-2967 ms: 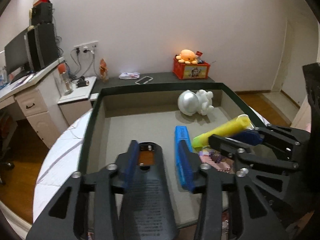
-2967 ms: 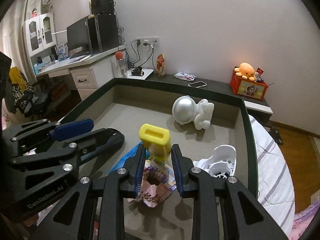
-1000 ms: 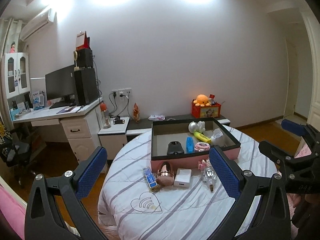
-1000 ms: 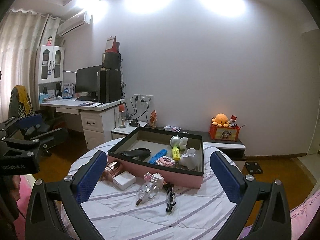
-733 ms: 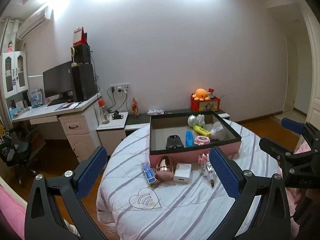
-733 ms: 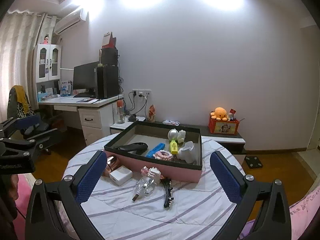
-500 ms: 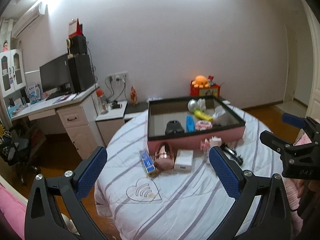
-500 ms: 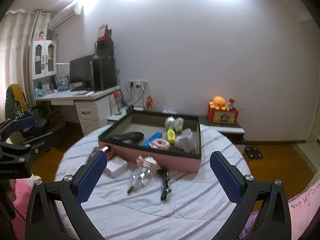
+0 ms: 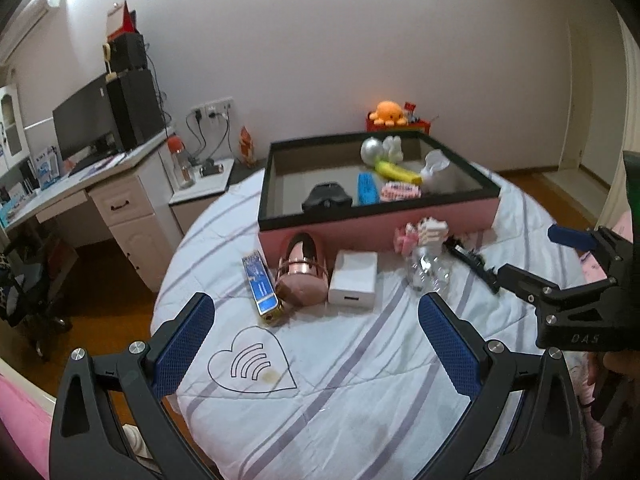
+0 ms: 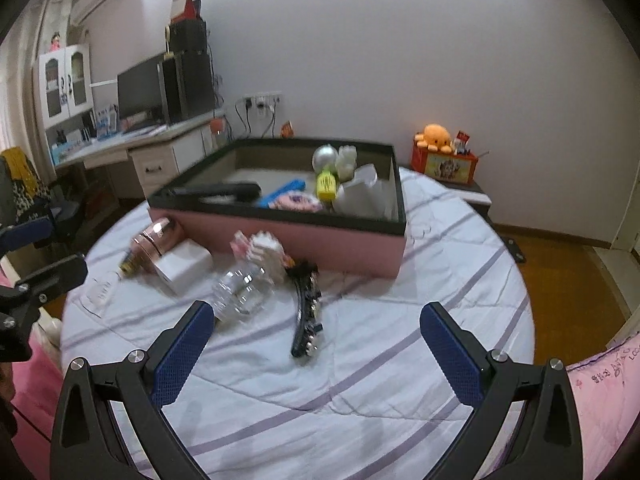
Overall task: Organize rigid objects
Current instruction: 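Lower the left tool onto the blue-gold tube while the right tool lowers onto the black hair clip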
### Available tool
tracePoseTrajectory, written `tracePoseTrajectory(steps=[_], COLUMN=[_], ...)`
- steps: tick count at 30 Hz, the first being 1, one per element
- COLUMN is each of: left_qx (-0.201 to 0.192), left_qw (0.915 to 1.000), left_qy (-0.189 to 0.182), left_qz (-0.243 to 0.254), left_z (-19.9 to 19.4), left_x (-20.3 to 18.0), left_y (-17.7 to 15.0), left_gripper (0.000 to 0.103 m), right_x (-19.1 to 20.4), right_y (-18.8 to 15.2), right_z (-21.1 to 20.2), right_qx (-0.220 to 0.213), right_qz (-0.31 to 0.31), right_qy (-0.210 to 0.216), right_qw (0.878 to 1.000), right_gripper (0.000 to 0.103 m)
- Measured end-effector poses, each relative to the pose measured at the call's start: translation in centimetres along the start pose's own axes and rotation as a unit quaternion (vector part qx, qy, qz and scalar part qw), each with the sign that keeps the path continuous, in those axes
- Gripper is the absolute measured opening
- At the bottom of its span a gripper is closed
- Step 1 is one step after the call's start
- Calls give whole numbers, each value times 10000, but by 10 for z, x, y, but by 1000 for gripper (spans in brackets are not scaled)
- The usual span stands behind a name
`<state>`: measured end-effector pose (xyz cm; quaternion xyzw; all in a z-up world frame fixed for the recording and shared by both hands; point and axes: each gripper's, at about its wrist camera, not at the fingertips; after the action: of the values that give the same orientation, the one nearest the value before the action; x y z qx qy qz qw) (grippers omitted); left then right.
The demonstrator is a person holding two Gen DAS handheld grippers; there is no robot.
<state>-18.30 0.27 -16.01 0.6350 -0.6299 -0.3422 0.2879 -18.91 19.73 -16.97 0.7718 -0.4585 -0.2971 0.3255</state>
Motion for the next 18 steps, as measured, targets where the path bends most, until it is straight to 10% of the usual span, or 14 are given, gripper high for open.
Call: tracePoseTrajectory(steps=[10, 15, 18], left_qx=[327, 379, 427], left_qw=[9988, 9977, 9965], left_qy=[291, 408, 451], left_qz=[-224, -376, -553], left_z=[32, 42, 49], left_x=[25, 38, 46], left_y=[-3, -2, -2], left_gripper=[103, 103, 103], right_x=[-2, -3, -3], right_y=[4, 6, 8], right_z=[47, 68, 72], right_qx=[532, 912, 933], right_qz=[-277, -298, -319], right_qy=[19, 399, 444], right_qw=[9982, 9946, 9941], right_gripper=[100, 54, 54])
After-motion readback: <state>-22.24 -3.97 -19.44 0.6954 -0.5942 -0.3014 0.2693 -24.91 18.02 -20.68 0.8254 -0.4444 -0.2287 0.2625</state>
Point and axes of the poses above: each gripper's, at about its wrist camera, not at the fingertips, and z roughly the way its jaws point, x to its left, y to its top, and after that the axes turned 12 degrees about -z, right-handed
